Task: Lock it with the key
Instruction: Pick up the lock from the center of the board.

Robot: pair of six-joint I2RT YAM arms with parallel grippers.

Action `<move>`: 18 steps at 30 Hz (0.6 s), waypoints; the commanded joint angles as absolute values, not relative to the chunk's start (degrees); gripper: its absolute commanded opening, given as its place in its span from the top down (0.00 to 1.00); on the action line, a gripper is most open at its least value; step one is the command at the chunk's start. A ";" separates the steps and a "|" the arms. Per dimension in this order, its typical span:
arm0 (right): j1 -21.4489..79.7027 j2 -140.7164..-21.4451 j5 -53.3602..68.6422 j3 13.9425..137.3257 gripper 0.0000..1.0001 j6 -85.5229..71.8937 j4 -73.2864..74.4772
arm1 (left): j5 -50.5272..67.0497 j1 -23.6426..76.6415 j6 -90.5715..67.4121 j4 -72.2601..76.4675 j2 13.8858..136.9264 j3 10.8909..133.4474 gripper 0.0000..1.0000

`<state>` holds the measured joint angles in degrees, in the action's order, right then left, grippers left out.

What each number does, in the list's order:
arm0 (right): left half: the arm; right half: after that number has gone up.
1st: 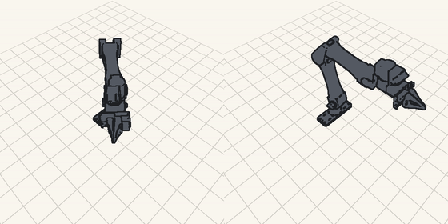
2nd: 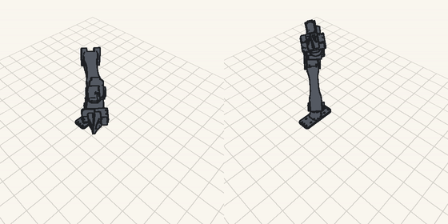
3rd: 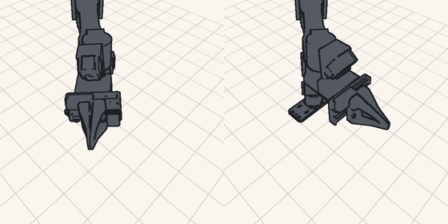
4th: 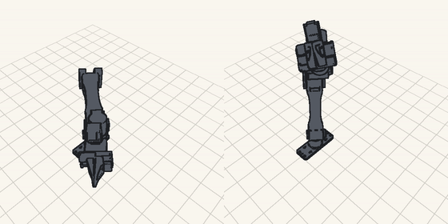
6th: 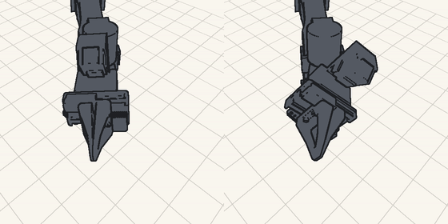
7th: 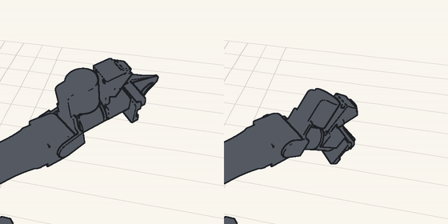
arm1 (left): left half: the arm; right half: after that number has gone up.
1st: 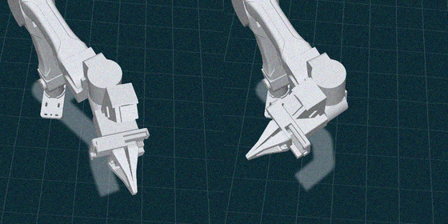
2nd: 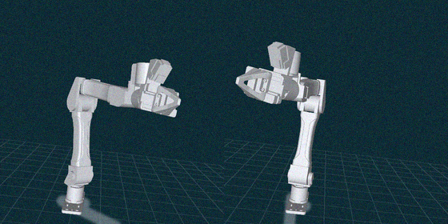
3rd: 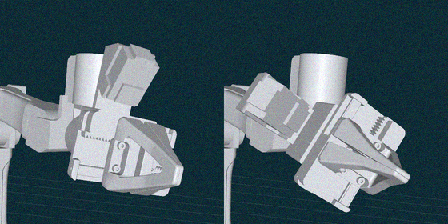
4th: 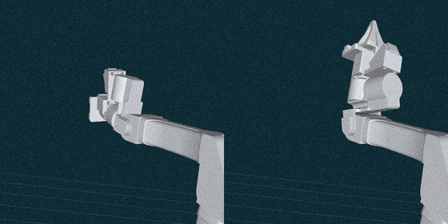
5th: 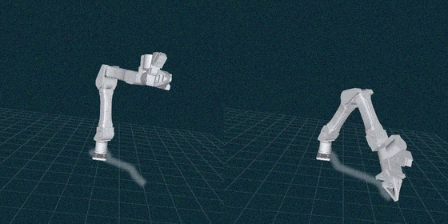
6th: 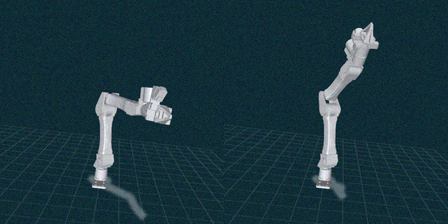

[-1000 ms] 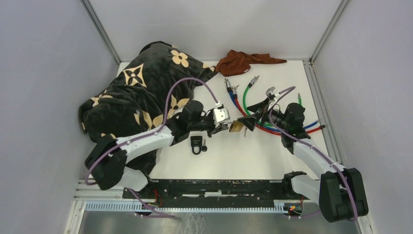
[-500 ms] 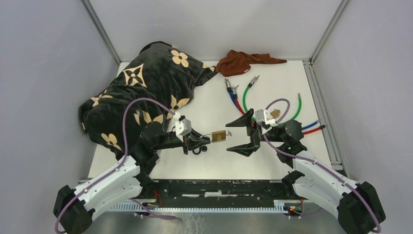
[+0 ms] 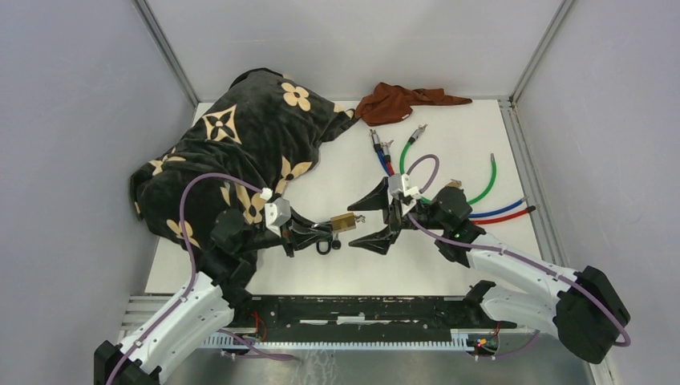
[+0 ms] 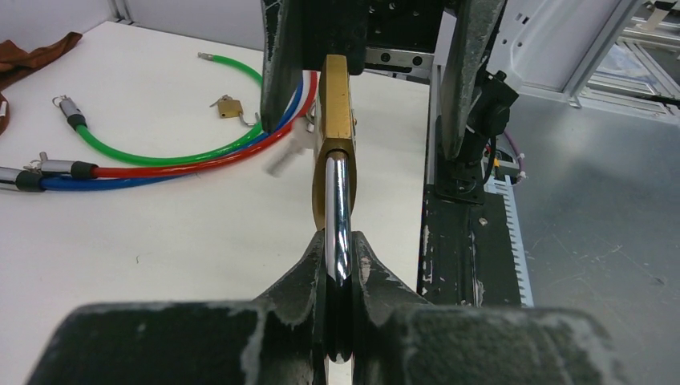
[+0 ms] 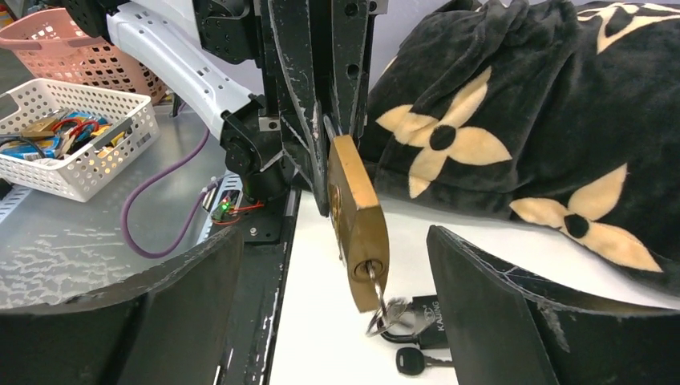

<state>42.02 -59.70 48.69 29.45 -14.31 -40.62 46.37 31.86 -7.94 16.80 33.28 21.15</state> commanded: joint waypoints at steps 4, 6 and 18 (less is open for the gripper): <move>45.01 -64.93 47.29 33.87 0.18 -14.05 -43.07 | 50.45 30.34 -8.83 23.47 32.41 22.32 0.98; 45.56 -66.46 47.58 34.35 0.25 -14.71 -43.68 | 50.54 30.26 -8.65 23.42 32.64 22.20 0.98; 46.22 -70.50 49.29 33.18 0.94 -23.33 -52.94 | 51.96 30.10 -8.91 23.90 31.63 20.21 0.98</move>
